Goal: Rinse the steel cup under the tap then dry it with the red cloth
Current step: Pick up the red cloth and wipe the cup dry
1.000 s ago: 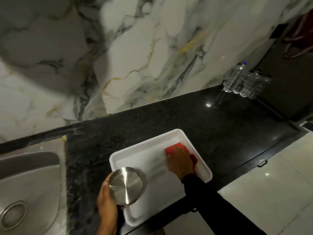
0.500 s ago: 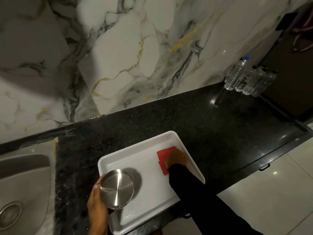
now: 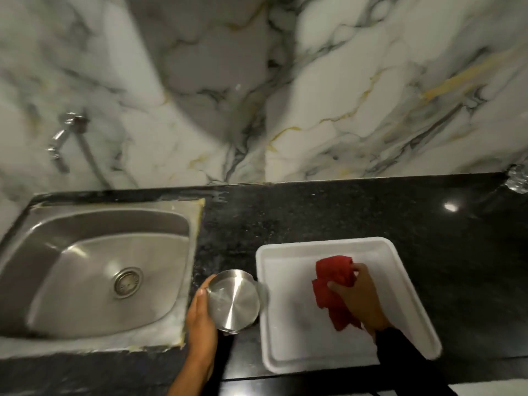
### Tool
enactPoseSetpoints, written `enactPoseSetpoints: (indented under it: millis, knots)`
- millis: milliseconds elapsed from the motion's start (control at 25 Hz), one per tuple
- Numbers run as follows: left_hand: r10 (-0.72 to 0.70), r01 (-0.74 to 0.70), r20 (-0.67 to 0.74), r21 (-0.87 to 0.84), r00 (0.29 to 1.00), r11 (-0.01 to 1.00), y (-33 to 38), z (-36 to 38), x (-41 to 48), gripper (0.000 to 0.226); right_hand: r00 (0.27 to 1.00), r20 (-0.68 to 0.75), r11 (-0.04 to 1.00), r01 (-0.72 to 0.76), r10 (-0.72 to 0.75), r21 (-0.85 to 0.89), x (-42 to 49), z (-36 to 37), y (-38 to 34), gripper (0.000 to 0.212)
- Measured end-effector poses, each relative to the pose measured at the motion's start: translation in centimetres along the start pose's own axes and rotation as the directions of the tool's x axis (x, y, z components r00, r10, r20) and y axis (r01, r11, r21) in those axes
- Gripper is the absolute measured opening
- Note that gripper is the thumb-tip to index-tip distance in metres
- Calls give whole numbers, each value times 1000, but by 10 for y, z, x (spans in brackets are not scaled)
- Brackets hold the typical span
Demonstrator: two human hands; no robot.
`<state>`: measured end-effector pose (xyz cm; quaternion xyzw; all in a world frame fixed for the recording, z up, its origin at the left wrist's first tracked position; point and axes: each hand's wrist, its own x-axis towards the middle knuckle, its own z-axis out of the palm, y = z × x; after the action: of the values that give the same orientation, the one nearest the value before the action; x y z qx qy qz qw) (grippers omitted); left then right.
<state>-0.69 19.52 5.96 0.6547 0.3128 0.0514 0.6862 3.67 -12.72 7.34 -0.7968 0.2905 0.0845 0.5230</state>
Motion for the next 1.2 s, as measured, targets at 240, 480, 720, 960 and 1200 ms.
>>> enactPoseSetpoints:
  millis: [240, 480, 720, 960, 1200]
  knots:
    - [-25, 24, -32, -34, 999, 999, 32, -118, 71, 41, 946, 166, 942, 235, -278, 238, -84, 141, -106, 55]
    - [162, -170, 70, 118, 984, 978, 67, -230, 149, 55, 558, 218, 455, 802, -800, -386, -193, 355, -195, 12]
    - [121, -168, 286, 144, 951, 975, 77, -307, 211, 48, 658, 493, 452, 751, -569, -481, -226, 494, -196, 40]
    - [2, -129, 474, 237, 881, 963, 91, -346, 272, 40, 407, 804, 355, 897, -433, -263, -216, 511, -216, 36]
    - [-55, -274, 694, 355, 718, 894, 83, -356, 292, 41, 307, 952, 258, 918, 19, -301, -215, 509, -237, 51]
